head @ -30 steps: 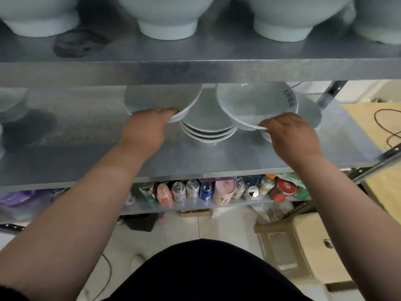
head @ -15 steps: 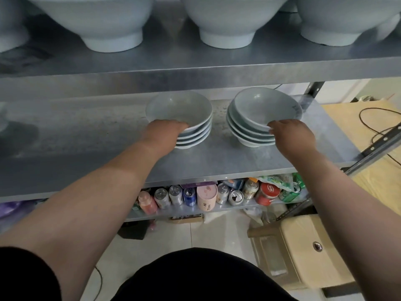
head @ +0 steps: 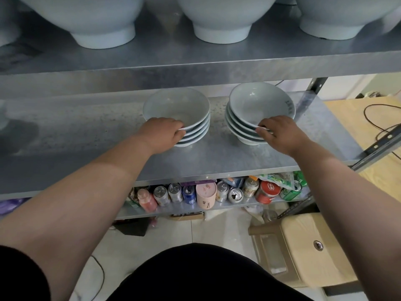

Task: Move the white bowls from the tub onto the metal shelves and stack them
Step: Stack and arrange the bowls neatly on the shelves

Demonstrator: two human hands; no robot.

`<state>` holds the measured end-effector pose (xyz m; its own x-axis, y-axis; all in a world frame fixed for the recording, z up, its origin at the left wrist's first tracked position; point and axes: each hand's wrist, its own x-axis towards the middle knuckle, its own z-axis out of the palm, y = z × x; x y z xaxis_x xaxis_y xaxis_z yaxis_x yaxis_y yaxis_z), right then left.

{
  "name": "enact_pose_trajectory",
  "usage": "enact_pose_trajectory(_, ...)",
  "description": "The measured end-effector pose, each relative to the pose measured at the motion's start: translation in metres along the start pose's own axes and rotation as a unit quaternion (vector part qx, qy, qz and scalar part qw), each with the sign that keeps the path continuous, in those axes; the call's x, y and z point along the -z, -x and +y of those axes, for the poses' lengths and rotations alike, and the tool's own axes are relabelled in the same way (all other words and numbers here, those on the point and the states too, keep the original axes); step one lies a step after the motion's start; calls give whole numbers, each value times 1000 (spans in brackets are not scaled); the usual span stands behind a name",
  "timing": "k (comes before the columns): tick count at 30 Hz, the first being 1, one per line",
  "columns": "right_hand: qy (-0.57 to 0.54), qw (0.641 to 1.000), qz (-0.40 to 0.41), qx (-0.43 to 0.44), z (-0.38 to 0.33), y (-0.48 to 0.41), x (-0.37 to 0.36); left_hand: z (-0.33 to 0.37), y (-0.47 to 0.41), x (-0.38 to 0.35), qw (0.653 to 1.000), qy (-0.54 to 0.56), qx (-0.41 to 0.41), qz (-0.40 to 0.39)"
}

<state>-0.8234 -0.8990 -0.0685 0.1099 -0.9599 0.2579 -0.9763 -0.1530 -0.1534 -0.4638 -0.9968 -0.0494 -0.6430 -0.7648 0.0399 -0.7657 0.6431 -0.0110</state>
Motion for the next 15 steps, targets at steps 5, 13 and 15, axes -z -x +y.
enact_pose_trajectory(5, 47, 999, 4, -3, -4, -2, 5, -2, -1, -5, 999, -8, -11, 37)
enact_pose_trajectory(13, 74, 996, -3, -55, -17, 1, 0, 0, 5, -15, 999, -6, 12, 46)
enact_pose_trajectory(15, 63, 996, 6, -66, -26, 2, 0, 2, 6, -12, 998, 41, 26, 29)
